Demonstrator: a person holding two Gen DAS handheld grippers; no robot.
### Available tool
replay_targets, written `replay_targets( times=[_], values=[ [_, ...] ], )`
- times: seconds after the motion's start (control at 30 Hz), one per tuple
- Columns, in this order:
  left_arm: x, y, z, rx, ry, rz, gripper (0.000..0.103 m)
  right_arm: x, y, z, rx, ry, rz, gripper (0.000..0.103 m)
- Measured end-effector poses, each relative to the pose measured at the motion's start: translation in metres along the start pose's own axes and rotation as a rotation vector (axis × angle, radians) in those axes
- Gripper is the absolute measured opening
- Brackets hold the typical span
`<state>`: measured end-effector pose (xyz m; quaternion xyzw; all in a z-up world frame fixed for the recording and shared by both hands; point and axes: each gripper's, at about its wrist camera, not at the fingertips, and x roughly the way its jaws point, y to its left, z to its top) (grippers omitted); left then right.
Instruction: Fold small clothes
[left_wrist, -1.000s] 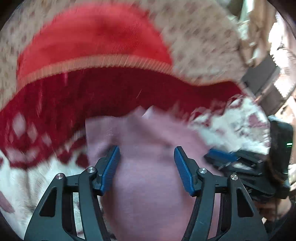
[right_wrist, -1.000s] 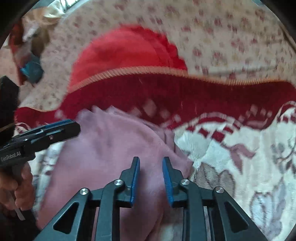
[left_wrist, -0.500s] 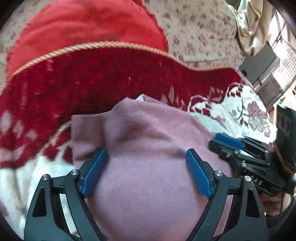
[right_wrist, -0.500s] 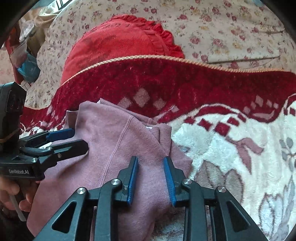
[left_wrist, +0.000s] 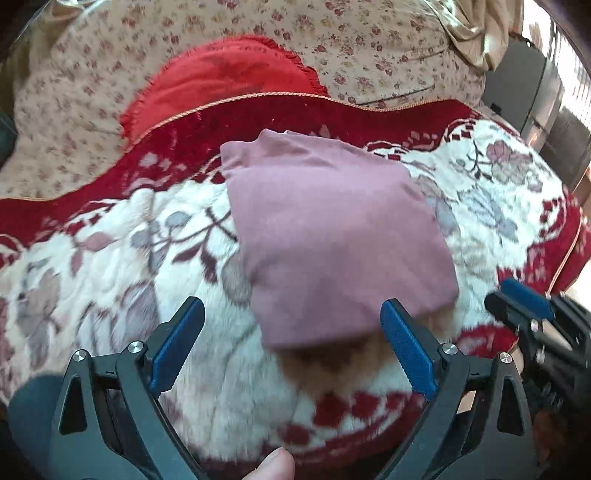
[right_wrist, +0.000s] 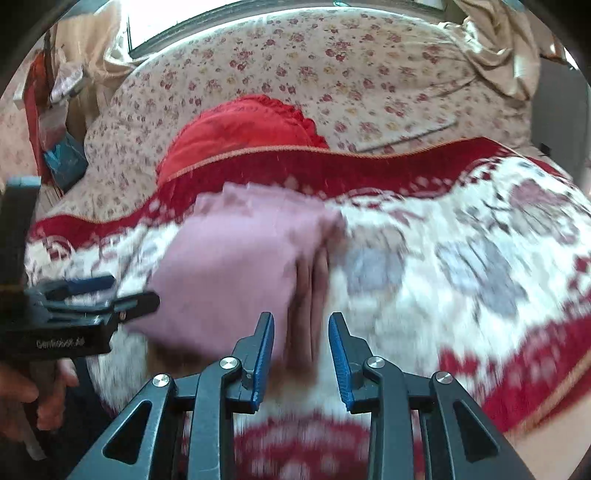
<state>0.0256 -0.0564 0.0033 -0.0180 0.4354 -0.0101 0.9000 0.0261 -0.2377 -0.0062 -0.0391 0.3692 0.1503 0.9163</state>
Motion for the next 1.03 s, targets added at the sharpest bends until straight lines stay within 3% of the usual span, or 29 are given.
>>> replay_targets(
  times=[0.17,0.67,0.93,1.03],
  values=[
    [-0.021,-0.007,-0.013,0.011,-0.047,0.016,0.096,-0.020,0.008,-0.025,-0.018,-0.018,-0.013,0.029],
    [-0.048,-0.009,-0.023,-0.019,-0.086,0.025,0.096,-0.031,0.007,-0.018,0.015,-0.065,-0.021,0.029],
    [-0.049,-0.005,-0.027,-0.049,-0.093,-0.054,0.096,-0.034,0.008,-0.019,0.013,-0.074,-0.018,0.029],
    [-0.045,-0.006,-0.029,-0.035,-0.092,-0.023,0.096,-0.034,0.008,-0.019,0.011,-0.074,-0.021,0.029]
  ],
)
